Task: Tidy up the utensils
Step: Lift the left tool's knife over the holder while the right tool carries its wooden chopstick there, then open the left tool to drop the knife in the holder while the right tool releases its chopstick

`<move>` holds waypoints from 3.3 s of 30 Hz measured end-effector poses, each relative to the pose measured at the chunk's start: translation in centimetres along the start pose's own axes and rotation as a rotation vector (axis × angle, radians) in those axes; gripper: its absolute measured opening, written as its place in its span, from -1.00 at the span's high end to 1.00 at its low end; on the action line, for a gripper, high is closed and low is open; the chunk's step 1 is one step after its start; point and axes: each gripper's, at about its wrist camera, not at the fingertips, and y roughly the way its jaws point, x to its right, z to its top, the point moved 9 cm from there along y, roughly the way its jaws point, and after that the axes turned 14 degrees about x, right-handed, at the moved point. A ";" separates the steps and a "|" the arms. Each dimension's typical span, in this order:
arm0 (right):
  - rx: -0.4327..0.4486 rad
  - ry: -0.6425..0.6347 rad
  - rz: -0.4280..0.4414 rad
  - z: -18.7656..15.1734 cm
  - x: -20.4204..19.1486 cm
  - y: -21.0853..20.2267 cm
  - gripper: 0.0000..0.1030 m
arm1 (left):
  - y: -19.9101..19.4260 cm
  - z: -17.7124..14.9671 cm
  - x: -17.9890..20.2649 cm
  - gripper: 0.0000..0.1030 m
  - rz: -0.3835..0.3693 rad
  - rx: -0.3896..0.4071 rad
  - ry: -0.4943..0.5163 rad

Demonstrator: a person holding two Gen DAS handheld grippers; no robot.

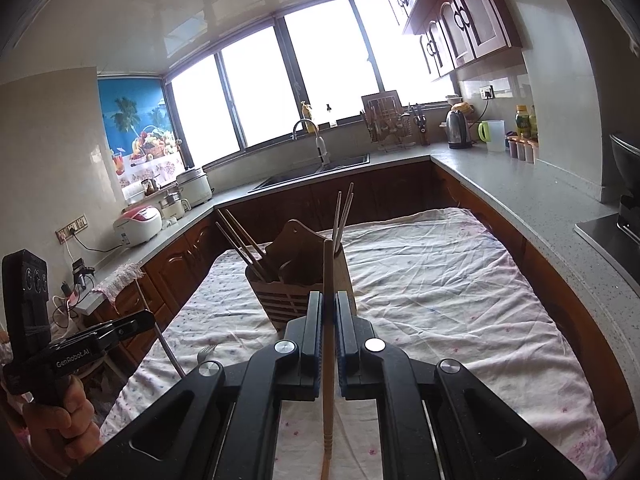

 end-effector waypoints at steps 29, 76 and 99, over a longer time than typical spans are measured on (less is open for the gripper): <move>0.058 -0.017 0.044 4.6 -1.2 4.2 0.89 | 2.4 6.4 -2.7 0.92 0.031 0.101 -0.020; 0.102 0.044 0.011 3.6 0.8 17.8 0.89 | 17.3 5.4 -8.6 0.91 0.157 0.119 -0.026; 0.023 0.097 -0.005 1.4 2.1 18.9 0.86 | 17.4 5.5 -8.4 0.91 0.164 0.106 -0.003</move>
